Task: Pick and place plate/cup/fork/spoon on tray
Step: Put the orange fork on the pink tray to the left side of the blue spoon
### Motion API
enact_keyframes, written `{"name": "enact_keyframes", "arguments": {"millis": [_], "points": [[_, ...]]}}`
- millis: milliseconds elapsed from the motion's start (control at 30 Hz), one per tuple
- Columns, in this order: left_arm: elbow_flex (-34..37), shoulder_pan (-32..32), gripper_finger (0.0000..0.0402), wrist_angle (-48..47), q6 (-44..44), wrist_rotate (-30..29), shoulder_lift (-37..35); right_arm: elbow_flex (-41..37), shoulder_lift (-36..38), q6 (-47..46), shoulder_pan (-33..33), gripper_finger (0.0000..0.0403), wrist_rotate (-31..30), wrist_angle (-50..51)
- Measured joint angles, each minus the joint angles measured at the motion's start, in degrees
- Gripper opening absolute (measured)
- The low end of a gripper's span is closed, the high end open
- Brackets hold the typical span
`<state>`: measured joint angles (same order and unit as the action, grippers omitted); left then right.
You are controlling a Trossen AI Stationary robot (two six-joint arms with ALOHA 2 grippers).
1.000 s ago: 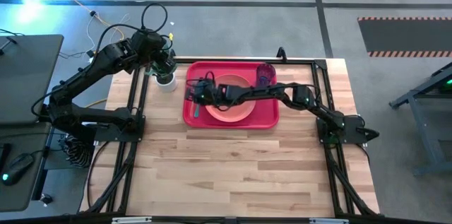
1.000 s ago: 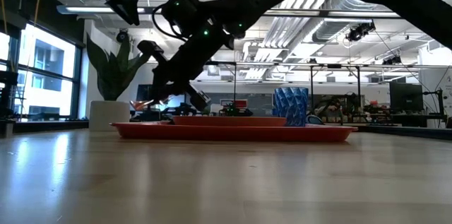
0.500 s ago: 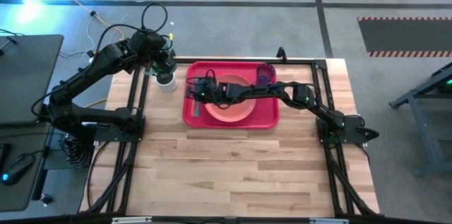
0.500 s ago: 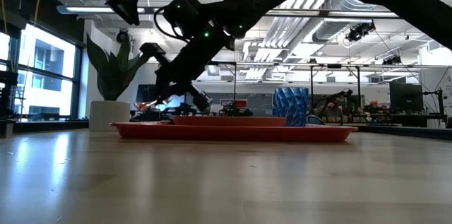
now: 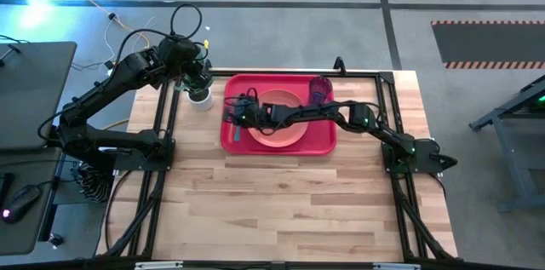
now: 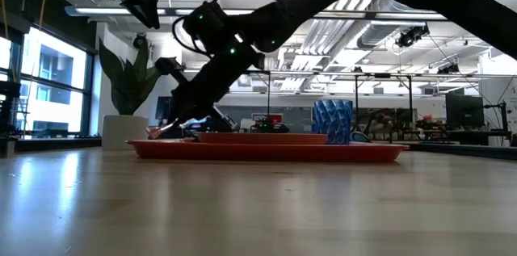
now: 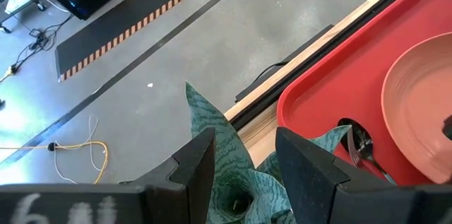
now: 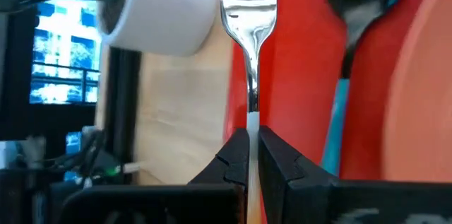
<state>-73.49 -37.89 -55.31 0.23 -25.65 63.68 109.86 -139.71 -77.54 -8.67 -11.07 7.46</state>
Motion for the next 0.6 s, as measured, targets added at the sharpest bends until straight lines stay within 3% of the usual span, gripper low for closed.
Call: {"name": "enact_keyframes", "arguments": {"millis": [600], "points": [[0.02, 0.00, 0.0141, 0.06, 0.02, 0.00, 0.00, 0.00, 0.12, -0.46, -1.06, 0.0016, 2.36, 0.11]]}}
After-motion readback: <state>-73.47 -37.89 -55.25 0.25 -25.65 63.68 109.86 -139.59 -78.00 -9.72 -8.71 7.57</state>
